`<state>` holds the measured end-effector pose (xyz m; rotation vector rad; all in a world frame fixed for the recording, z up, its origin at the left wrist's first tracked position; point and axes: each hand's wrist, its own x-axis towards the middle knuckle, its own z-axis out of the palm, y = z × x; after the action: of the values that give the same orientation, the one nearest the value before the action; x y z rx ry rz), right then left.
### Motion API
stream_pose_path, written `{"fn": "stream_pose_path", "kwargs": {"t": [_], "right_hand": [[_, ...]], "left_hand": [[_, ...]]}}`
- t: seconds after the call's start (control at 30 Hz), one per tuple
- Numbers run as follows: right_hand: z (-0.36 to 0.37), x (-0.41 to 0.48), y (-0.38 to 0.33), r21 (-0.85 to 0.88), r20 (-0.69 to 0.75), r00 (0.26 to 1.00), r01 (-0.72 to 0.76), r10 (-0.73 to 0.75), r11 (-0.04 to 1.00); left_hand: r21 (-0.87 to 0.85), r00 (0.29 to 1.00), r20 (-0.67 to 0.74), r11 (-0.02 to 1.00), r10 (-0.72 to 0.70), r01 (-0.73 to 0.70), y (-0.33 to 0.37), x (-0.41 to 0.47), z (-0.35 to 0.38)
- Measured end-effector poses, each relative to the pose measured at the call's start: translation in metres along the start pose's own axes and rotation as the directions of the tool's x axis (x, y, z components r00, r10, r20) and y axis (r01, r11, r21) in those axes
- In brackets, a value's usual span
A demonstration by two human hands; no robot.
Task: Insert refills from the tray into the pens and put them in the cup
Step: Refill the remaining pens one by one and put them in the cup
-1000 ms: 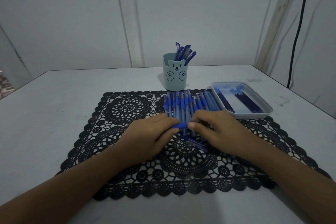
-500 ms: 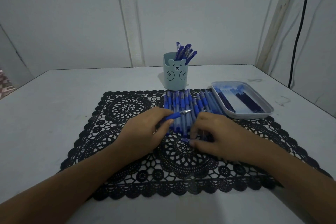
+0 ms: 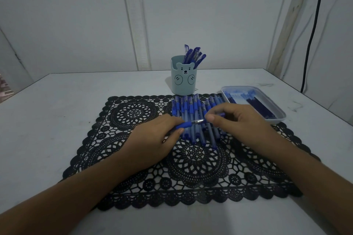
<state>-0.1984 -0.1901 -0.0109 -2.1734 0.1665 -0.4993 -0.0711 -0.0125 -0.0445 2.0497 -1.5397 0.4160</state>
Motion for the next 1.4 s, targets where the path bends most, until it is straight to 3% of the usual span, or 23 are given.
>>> {"fn": "stream_pose_path", "kwargs": {"t": [0.27,0.87,1.1,1.17,1.27,1.33,1.4], "right_hand": [[0.011,-0.002,0.0,-0.006,0.068,0.997,0.047,-0.047,0.999],[0.022,0.001,0.002,0.053,0.038,0.983,0.177,-0.179,0.983],[0.024,0.008,0.016,-0.123,-0.129,0.966,0.211,-0.226,0.97],[0.025,0.011,0.021,-0.244,-0.173,0.952,0.208,-0.254,0.947],[0.027,0.015,0.028,-0.452,-0.04,0.974,0.18,-0.221,0.874],[0.031,0.016,0.033,-0.506,0.076,0.985,0.169,-0.152,0.846],[0.033,0.017,0.035,-0.511,0.104,0.988,0.151,-0.114,0.846]], "left_hand": [[0.042,0.981,-0.041,0.981,0.191,-0.189,0.005,0.0,-0.001],[0.015,0.978,-0.009,0.978,0.207,-0.207,-0.002,-0.002,0.001],[0.083,0.997,-0.068,0.996,-0.022,0.028,0.0,0.006,-0.001],[0.101,0.987,-0.082,0.985,-0.135,0.143,-0.005,0.013,-0.006],[-0.023,0.949,-0.117,0.956,-0.293,0.293,-0.013,0.026,-0.017],[-0.188,0.896,-0.194,0.911,-0.4,0.366,-0.017,0.042,-0.028],[-0.294,0.843,-0.262,0.871,-0.469,0.393,-0.021,0.067,-0.04]]}}
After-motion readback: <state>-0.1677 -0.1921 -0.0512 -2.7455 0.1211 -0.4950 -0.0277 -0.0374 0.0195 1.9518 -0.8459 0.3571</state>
